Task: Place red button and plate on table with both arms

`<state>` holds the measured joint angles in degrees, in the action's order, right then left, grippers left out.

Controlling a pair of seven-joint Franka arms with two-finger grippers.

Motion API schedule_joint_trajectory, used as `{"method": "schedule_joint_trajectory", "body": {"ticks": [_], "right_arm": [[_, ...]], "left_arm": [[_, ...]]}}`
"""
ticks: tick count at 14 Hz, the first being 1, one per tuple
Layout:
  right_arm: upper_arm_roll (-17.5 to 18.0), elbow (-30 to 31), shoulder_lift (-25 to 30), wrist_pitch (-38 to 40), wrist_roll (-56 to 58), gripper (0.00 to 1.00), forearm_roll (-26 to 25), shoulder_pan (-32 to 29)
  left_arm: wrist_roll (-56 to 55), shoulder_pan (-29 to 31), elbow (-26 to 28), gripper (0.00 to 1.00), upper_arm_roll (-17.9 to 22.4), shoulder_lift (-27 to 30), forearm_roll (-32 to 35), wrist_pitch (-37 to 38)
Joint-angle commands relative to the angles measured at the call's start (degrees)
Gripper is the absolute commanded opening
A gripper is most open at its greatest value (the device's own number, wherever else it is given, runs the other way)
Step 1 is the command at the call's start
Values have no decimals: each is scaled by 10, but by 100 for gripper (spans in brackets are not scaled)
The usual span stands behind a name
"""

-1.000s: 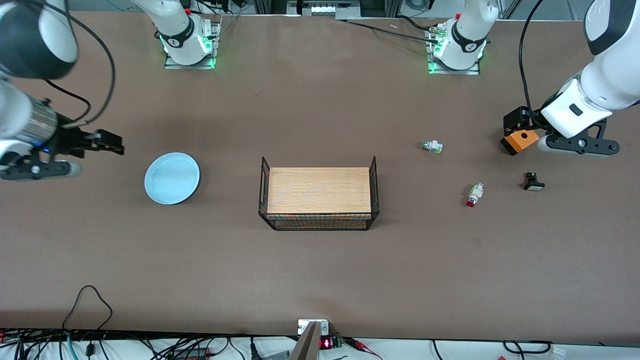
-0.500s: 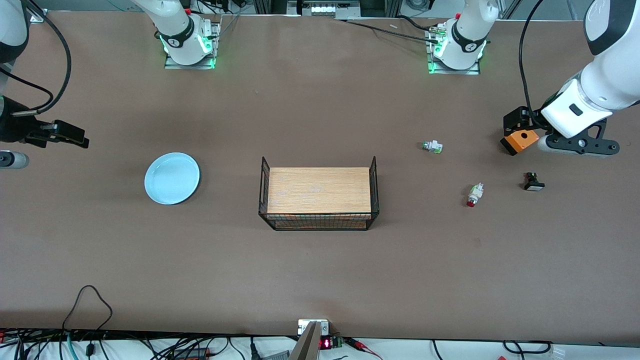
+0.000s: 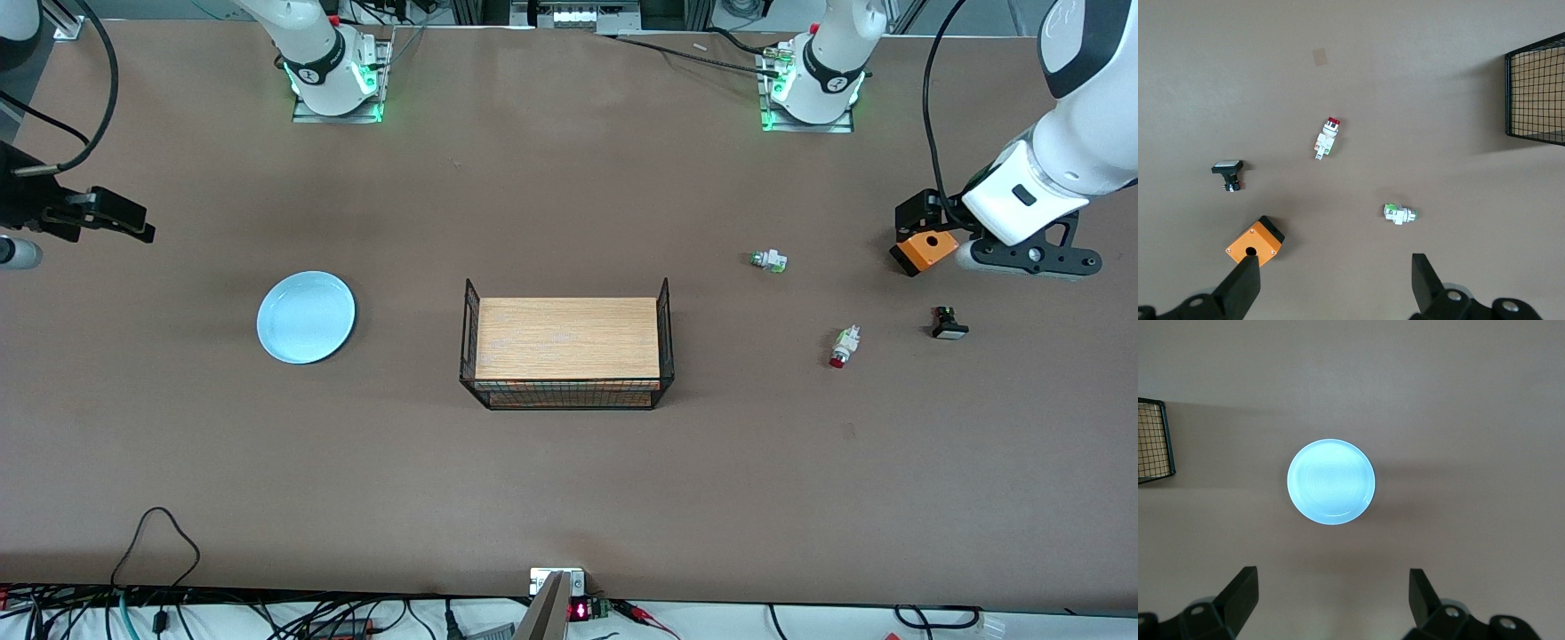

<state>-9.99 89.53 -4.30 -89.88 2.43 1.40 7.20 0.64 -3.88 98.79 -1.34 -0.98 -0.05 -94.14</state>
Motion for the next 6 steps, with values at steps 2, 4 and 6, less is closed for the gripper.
{"method": "schedule_joint_trajectory", "body": {"ticks": [2,4,6], "right_arm": [[2,2,7,-3,-3,100,-5,2],[2,2,7,-3,-1,100,-6,3],[2,2,7,-3,-1,100,-7,3]], "left_arm": [[-5,-4,-4,100,3,6,-3,11],[-5,-4,-4,100,2,6,-3,11],[-6,-4,-4,100,2,6,-4,11]]}}
